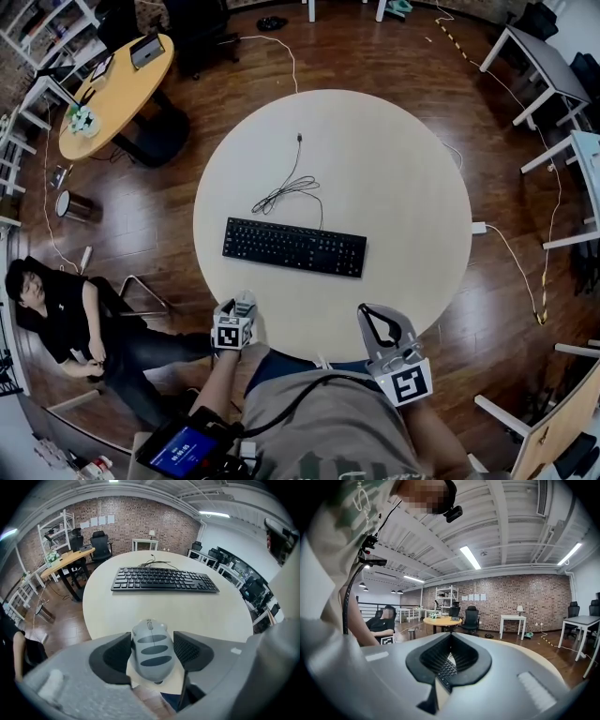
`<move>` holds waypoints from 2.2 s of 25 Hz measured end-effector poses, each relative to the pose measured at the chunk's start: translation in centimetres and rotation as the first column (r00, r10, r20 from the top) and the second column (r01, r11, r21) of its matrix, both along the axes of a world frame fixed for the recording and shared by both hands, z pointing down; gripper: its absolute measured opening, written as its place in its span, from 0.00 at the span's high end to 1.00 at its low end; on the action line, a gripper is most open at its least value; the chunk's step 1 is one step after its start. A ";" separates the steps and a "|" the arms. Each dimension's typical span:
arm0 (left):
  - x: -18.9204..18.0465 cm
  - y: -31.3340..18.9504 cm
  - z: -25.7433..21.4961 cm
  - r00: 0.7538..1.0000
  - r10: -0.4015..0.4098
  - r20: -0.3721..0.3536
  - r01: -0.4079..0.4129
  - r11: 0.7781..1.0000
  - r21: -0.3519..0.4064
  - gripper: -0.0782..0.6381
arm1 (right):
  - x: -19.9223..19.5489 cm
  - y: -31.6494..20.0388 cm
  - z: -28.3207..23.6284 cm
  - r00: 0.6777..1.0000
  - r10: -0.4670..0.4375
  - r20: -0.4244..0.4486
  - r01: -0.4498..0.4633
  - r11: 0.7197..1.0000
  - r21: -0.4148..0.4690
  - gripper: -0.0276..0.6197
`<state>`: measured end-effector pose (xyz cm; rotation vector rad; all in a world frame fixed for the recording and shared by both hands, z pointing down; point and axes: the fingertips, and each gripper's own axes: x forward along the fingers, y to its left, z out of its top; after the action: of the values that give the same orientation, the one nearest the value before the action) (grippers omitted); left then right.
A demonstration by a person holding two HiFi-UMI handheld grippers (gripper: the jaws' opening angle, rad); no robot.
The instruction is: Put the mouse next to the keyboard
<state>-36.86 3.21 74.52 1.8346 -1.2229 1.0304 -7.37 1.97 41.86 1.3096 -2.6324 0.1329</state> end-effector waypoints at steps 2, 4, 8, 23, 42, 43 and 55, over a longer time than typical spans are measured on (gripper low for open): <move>0.1 0.2 -0.3 1.000 -0.015 0.009 0.015 1.000 0.000 0.48 | 0.9 0.0 0.3 1.000 -0.003 0.027 0.003 1.000 -0.008 0.95; 0.7 0.6 -0.2 0.999 -0.043 0.008 0.043 0.999 0.003 0.48 | 1.9 0.6 0.9 1.000 -0.023 0.016 0.023 1.000 -0.019 0.95; 1.9 1.9 -0.1 0.997 -0.070 0.013 0.070 0.997 0.014 0.47 | 3.5 2.1 2.3 0.995 -0.091 -0.038 0.090 0.996 -0.022 0.95; 5.3 5.4 -0.2 1.000 0.002 -0.009 -0.002 1.000 -0.022 0.47 | 7.9 2.6 3.0 1.000 -0.020 -0.015 0.020 0.999 -0.026 0.95; 7.5 6.8 -0.3 0.998 -0.067 -0.009 0.067 0.998 -0.008 0.47 | 8.4 2.8 2.8 0.999 -0.039 0.003 0.039 0.999 0.018 0.95; 7.9 6.9 -0.3 0.998 -0.066 -0.010 0.066 0.998 -0.009 0.47 | 8.6 2.7 2.7 0.999 -0.035 0.005 0.035 0.999 0.021 0.95; 11.2 7.7 -0.4 0.997 -0.079 -0.008 0.079 0.997 -0.017 0.47 | 10.5 1.7 3.0 1.000 0.007 -0.008 -0.007 1.000 0.025 0.95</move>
<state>-25.62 10.92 74.11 1.7617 -1.2682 0.9851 3.12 3.67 44.88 1.3244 -2.6312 0.0950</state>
